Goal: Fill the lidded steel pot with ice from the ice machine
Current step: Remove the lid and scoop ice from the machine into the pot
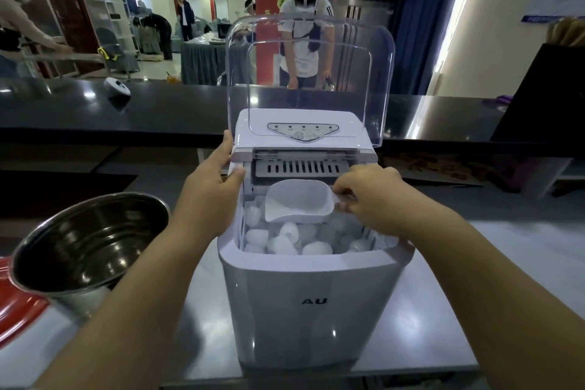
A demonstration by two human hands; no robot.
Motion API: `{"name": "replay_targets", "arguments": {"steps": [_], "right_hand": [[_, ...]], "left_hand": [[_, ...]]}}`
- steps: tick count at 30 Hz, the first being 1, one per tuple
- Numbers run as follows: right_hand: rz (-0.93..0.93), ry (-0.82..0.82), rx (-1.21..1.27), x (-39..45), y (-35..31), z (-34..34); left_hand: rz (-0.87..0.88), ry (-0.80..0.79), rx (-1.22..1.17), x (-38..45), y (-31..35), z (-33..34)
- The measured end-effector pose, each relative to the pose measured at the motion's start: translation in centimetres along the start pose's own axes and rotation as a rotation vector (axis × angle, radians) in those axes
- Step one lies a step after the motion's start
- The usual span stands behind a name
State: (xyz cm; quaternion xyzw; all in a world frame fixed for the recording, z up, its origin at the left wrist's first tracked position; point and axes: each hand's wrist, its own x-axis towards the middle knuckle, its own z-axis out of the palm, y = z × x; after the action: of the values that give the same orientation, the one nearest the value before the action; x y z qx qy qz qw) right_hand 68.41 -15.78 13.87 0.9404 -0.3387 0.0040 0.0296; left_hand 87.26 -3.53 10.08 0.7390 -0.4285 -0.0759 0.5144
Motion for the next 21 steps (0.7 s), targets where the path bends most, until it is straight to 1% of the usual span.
{"name": "replay_targets", "arguments": {"steps": [4, 7, 9, 14, 18, 21], "right_hand": [[0.009, -0.006, 0.091, -0.5, 0.0, -0.7], [0.024, -0.029, 0.235, -1.4, 0.3, -1.7], [0.029, -0.029, 0.267, -2.0, 0.5, -2.7], [0.031, -0.025, 0.212, -3.0, 1.1, -5.5], [0.005, -0.099, 0.126, -3.0, 1.3, -6.9], [-0.022, -0.144, 0.073, -2.4, 0.9, -6.5]], "left_hand": [[-0.002, -0.003, -0.014, 0.0, -0.1, 0.0], [0.006, -0.008, -0.033, -0.2, 0.0, 0.0], [0.005, -0.008, -0.038, -0.3, 0.1, 0.0], [0.003, -0.011, -0.077, -0.3, 0.3, -0.1], [0.0, -0.002, -0.105, -0.4, 0.3, -0.2], [0.005, 0.003, -0.102, -0.2, 0.0, -0.1]]}}
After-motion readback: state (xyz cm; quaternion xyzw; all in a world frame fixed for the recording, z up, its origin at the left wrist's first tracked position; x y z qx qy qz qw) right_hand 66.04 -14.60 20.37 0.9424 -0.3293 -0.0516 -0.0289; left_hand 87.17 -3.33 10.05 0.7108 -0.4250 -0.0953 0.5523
